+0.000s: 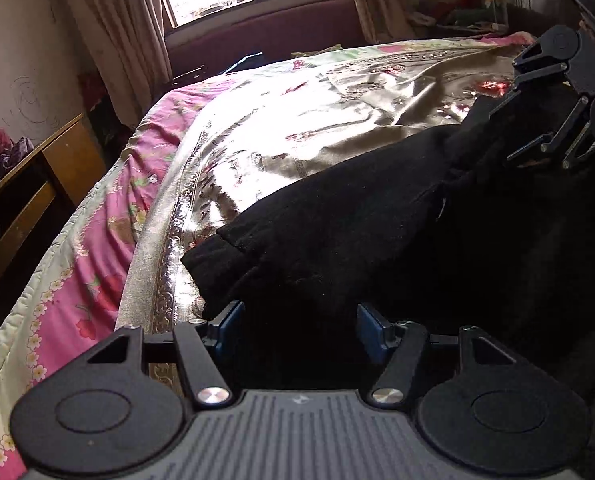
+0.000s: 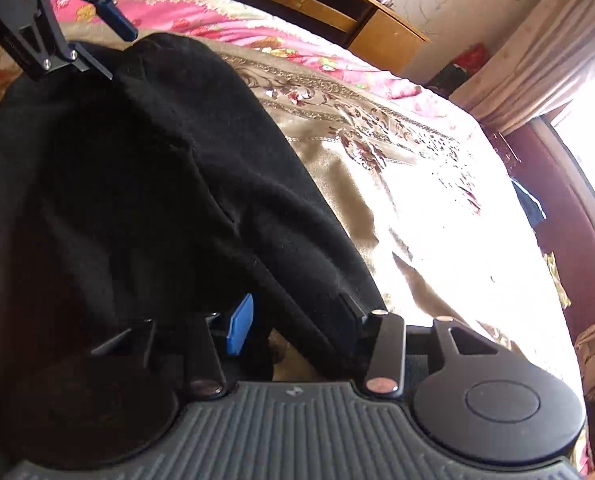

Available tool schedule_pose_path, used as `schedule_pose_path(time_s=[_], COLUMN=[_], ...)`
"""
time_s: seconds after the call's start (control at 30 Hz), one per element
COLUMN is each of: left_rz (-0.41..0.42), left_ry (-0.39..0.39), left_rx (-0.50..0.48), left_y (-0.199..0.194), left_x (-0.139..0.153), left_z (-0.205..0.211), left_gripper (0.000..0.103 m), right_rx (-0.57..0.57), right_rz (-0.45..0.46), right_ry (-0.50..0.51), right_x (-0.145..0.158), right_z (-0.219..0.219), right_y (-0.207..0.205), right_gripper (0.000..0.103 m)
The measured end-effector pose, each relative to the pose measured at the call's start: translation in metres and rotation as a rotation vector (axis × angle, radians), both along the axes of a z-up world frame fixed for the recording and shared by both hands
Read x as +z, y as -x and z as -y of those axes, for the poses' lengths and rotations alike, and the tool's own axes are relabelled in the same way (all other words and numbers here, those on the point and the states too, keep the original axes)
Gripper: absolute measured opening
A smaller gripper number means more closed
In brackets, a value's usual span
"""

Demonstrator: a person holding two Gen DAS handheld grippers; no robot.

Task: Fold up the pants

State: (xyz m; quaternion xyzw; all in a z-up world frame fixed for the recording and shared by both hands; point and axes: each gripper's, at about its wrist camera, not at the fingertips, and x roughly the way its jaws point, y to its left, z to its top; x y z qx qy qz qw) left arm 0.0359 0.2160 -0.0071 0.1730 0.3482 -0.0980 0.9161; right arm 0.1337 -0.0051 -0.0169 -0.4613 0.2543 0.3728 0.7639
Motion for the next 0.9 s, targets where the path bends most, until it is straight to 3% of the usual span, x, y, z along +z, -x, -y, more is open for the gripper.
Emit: schedule_pose_path(time_s=[0.1,0.23,0.33,0.4,0.53,0.73,0.8,0.9], left_rz=[-0.029,-0.020,-0.014,-0.012,-0.008,0.005,0.012,0.010], left_ry=[-0.025,-0.062,-0.060,-0.059,-0.023,-0.125,-0.157,-0.224], left_rx=[-0.048,-0.051,-0.033,-0.012,0.031,0.006,-0.022,-0.052], left_y=[-0.001,-0.009,-0.019,-0.024,-0.032,-0.035,-0.034,-0.043], left_x=[-0.005,-0.010,-0.009,-0.008,-0.006,-0.015,-0.016,-0.019], left_z=[0.005,0.012,0.007,0.003,-0.006,0.005,0.007,0.009], left_gripper=[0.074,0.074,0.072,0.063,0.056,0.059,0.062,0.069], right_rx=[0.016,-0.013,-0.065,-0.097,-0.141,-0.097,-0.109,-0.168], right_rz=[-0.017,-0.043,-0.116,-0.167,-0.178,-0.087,-0.076,-0.139], right_ry=[0.041,-0.006,-0.076,-0.122,-0.168,-0.094,-0.102,-0.163], right_x=[-0.015,-0.015,0.000,0.009,0.015,-0.006,-0.009,0.001], right_z=[0.004,0.007,0.013,0.015,0.011,-0.001,-0.003,0.002], right_y=[-0.011,-0.019,-0.028,-0.033,-0.039,-0.030,-0.033,-0.039], right_gripper=[0.047,0.042,0.025,0.010,0.007,0.017,0.014,0.006])
